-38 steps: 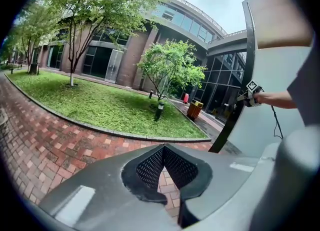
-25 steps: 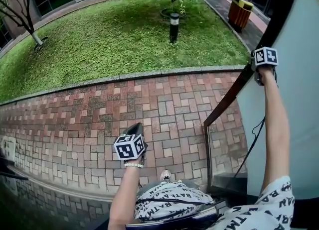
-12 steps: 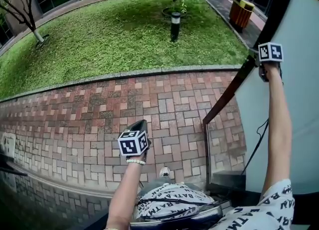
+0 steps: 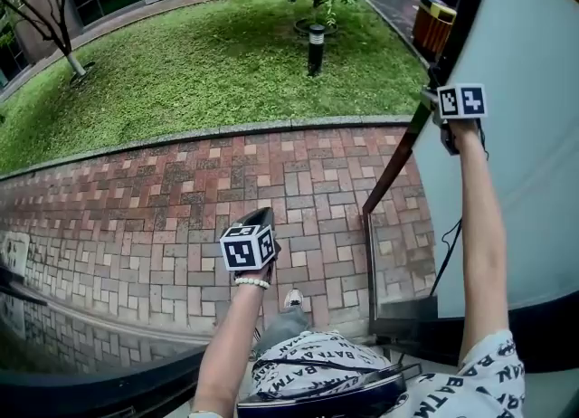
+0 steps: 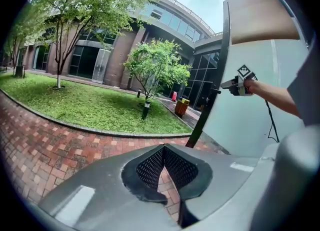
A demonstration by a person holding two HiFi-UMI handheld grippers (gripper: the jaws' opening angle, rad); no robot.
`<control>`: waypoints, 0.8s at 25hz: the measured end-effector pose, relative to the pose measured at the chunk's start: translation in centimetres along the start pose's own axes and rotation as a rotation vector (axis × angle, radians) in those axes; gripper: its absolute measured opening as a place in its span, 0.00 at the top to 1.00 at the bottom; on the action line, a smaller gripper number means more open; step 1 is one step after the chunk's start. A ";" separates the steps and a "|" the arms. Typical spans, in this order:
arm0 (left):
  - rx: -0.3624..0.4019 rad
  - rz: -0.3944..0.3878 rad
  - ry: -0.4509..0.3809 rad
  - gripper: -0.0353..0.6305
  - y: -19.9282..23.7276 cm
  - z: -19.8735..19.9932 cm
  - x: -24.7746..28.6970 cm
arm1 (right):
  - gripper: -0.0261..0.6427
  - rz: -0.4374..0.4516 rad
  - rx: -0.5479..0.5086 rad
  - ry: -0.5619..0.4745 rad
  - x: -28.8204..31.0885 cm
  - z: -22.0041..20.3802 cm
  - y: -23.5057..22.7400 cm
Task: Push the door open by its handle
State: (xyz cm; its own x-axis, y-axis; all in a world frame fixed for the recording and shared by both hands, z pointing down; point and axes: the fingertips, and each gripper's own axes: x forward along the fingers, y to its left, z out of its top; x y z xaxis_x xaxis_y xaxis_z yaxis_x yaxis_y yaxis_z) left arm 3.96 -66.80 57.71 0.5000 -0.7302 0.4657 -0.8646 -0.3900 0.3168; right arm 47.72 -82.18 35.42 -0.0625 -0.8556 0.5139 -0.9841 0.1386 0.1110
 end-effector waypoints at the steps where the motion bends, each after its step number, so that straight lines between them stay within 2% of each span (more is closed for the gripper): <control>1: -0.002 -0.001 -0.008 0.96 -0.7 -0.4 -0.8 | 0.74 0.015 -0.002 -0.004 -0.7 -0.8 1.1; 9: -0.009 0.034 -0.034 0.96 -5.4 -3.4 -8.8 | 0.74 0.128 0.033 -0.032 -8.5 -7.4 10.4; 14: -0.026 0.052 -0.067 0.96 -8.1 -3.4 -13.9 | 0.75 0.207 0.030 -0.095 -14.4 -8.5 16.5; 20: -0.025 0.041 -0.087 0.96 -10.6 -4.5 -18.2 | 0.80 0.259 -0.043 -0.146 -20.4 -10.3 22.8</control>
State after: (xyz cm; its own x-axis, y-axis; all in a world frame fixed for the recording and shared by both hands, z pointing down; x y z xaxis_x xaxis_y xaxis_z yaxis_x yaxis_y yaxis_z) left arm 4.25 -46.85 49.62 0.4569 -0.7919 0.4052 -0.8822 -0.3452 0.3202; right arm 28.28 -56.39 36.21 -0.3368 -0.8511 0.4027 -0.9245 0.3800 0.0298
